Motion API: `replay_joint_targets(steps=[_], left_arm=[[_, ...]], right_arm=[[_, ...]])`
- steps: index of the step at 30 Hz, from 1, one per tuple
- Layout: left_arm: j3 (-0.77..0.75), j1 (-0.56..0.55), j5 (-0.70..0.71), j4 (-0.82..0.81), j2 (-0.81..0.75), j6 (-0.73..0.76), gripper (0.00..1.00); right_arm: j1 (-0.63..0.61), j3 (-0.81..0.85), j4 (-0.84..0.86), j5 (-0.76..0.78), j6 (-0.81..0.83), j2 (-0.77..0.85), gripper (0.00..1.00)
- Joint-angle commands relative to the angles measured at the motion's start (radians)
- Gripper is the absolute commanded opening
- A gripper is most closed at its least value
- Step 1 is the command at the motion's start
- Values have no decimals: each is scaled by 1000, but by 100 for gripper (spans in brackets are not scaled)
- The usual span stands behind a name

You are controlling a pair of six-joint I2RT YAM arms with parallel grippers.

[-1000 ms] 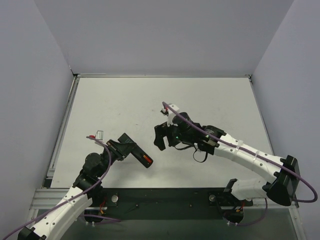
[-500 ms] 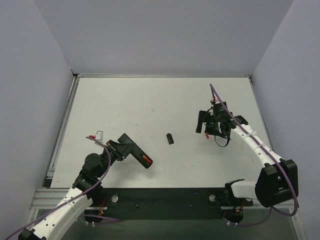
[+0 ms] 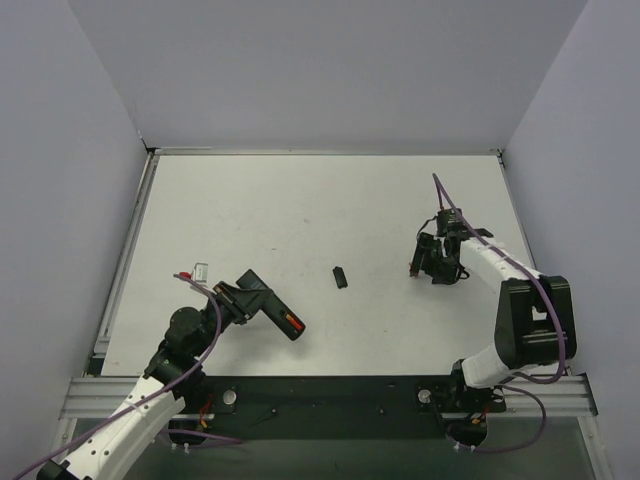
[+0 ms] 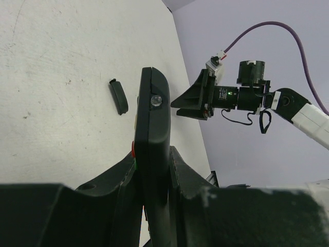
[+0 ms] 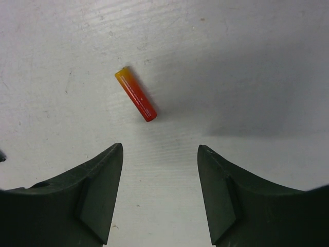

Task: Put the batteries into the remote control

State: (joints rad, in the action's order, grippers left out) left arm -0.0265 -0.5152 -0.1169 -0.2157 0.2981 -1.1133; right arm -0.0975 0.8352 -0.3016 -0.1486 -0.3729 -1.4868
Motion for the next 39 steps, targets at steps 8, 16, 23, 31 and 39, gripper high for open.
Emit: replay_joint_targets(steps=[8, 16, 23, 31, 39], left_arm=[[8, 7, -10, -1, -43, 6, 0], [8, 7, -12, -10, -33, 6, 0], [4, 7, -12, -11, -31, 6, 0], [-6, 7, -10, -4, -33, 6, 0], [-39, 9, -3, 22, -22, 24, 0]], right_arm=[[5, 134, -17, -11, 46, -159, 42], [-25, 180, -47, -13, 75, -236, 35], [-88, 185, -91, 52, 103, -260, 13], [-263, 153, -142, 104, 91, -178, 0], [-412, 128, -133, 12, 17, -201, 0]])
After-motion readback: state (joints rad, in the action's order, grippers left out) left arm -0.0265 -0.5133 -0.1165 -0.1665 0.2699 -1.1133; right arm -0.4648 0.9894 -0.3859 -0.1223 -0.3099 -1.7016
